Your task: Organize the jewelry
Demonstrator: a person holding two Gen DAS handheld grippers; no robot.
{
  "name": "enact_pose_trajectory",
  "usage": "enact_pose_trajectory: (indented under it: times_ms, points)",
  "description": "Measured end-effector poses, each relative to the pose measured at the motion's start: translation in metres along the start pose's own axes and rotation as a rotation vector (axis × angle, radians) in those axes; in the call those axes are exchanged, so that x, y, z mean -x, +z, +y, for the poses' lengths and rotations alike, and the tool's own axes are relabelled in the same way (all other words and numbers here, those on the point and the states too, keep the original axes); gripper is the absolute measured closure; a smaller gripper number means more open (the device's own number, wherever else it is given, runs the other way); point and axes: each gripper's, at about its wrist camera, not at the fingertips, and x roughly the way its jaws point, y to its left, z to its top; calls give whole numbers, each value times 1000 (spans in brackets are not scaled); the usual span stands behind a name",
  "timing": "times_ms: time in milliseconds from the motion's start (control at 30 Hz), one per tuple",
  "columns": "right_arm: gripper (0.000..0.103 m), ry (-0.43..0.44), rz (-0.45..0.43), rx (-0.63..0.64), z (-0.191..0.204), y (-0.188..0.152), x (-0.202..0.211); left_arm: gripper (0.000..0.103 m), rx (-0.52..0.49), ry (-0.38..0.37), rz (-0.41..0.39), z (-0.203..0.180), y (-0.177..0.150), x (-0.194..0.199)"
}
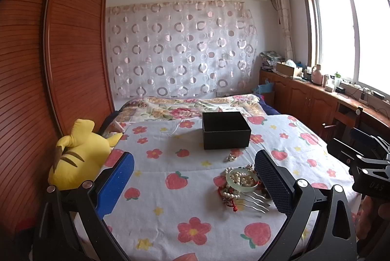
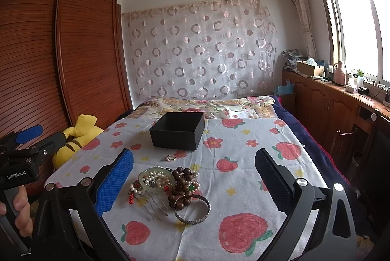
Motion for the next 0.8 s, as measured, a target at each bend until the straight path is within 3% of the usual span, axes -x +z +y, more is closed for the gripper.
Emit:
enact_pose_trajectory:
  times_ms: [800]
  points:
    - [2, 2, -2, 0, 3, 4, 3, 7, 0, 0, -1, 0, -1, 0]
